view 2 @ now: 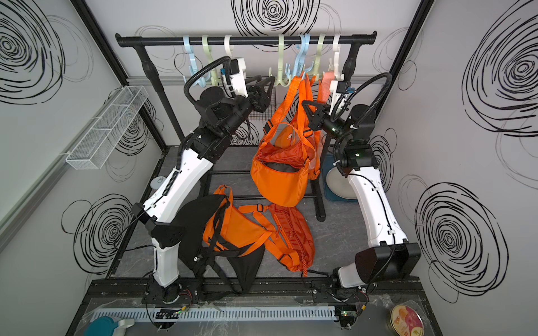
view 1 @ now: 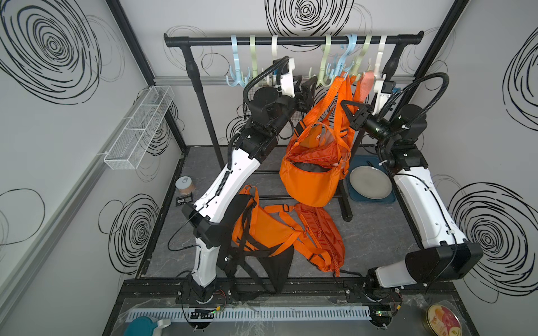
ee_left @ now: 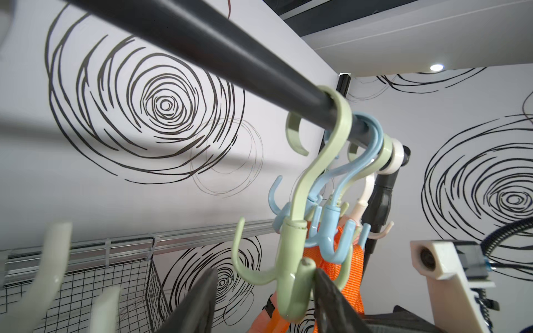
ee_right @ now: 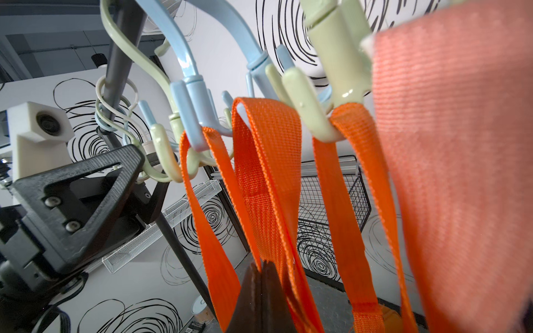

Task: Hang the bag on a hook
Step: Adjust the hook on the clothesline.

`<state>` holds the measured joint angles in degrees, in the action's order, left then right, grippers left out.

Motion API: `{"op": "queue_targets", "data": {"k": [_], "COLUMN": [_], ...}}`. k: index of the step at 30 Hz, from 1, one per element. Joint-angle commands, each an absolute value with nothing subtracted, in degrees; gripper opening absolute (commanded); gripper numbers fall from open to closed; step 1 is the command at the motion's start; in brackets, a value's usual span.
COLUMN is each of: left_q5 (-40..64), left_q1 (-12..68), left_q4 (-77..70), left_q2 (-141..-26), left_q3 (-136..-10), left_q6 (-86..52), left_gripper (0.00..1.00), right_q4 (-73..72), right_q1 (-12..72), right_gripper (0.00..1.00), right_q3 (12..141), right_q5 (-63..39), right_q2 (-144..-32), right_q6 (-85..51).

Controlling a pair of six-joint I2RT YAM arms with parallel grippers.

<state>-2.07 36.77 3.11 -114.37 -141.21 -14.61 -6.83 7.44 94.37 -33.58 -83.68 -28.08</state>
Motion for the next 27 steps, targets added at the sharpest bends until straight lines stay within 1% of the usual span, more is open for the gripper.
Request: {"op": "queue_targets", "data": {"k": [1,2,4,5,8,10,11,12,13,14,15,17,19,22,23,27], "left_q5": [-2.6,-2.5,-2.7,-3.0,-3.3,-3.9,-4.3,-4.6,-4.8,-5.2,-5.4,-6.5,-8.1,-9.4,-9.5,-12.2], "left_q1": [36.3,36.5,37.1,37.4,38.0,38.6,38.8,39.1,39.4,39.8,40.1,40.9,41.4,41.4,41.4,41.2], "left_q4": [2.3,2.2,0.4,-1.2,-4.4,-3.5,-3.0,-2.8,-2.8,-2.9,-2.9,-2.8,-2.5,-2.2,-1.9,-1.3], "left_q2": [-112.4,-110.7,-106.7,-104.1,-97.6,-94.6,-93.0,-91.7,-90.2,-88.6,-87.2,-83.8,-80.6,-75.5,-73.8,-67.6], "left_q3": [-141.6,-139.5,-133.2,-129.3,-119.4,-115.6,-113.6,-111.8,-109.5,-107.2,-105.1,-100.0,-94.7,-85.3,-82.0,-70.6], "left_q6": [-14.5,-14.0,-13.0,-12.5,-11.3,-9.6,-8.9,-8.4,-8.0,-7.7,-7.5,-6.5,-5.6,-4.8,-4.3,-1.6], "left_gripper": [0.67,0.74,0.83,0.86,0.93,0.94,0.95,0.96,0.96,0.97,0.97,1.0,0.99,0.99,0.99,0.99], "right_q4": [-4.0,-3.9,-3.8,-4.3,-6.2,-6.5,-6.4,-6.4,-6.2,-6.2,-6.2,-5.4,-4.6,-1.4,0.7,7.2], "right_q1": [6.6,6.2,5.5,5.2,5.3,5.6,5.8,6.0,6.1,6.4,6.9,8.2,10.4,17.2,19.9,28.0], "right_gripper": [0.0,0.0,0.0,0.02,0.17,0.24,0.29,0.35,0.44,0.51,0.54,0.59,0.62,0.67,0.68,0.69], "right_q3": [94.7,94.2,93.6,93.3,92.2,91.7,91.6,91.5,91.3,90.9,90.3,88.3,85.5,78.3,75.0,62.4], "right_q5": [-30.1,-29.4,-28.7,-28.9,-30.5,-30.4,-30.2,-30.3,-30.3,-30.2,-29.9,-28.3,-26.0,-19.4,-17.6,-16.8], "right_q2": [-81.8,-81.6,-81.2,-81.0,-79.8,-78.6,-77.9,-77.3,-76.5,-75.5,-74.5,-71.4,-68.0,-61.5,-58.9,-52.1], "right_q6": [-27.6,-28.2,-29.4,-29.8,-30.6,-30.6,-30.5,-30.5,-30.5,-30.5,-30.4,-29.8,-28.9,-24.6,-22.7,-19.3]}}
